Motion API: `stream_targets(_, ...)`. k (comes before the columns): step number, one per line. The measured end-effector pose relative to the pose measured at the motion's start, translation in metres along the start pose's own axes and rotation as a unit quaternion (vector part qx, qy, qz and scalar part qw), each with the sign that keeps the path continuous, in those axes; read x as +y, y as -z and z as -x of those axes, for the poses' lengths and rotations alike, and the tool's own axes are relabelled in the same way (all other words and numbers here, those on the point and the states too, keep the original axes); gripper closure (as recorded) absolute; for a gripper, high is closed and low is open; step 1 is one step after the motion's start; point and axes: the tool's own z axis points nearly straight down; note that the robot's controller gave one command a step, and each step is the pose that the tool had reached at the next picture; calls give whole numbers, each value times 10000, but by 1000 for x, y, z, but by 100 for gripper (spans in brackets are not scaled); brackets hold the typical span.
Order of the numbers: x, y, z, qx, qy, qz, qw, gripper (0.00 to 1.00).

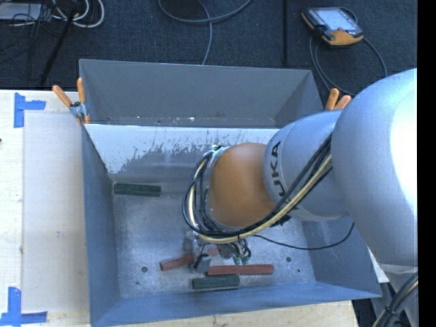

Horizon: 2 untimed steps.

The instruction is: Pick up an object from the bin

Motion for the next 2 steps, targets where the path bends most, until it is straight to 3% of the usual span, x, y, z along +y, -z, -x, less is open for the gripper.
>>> stream_targets(1,5,159,25,-16,147,-3,9999,100)
stream_targets(2,5,159,25,-15,147,-3,9999,0)
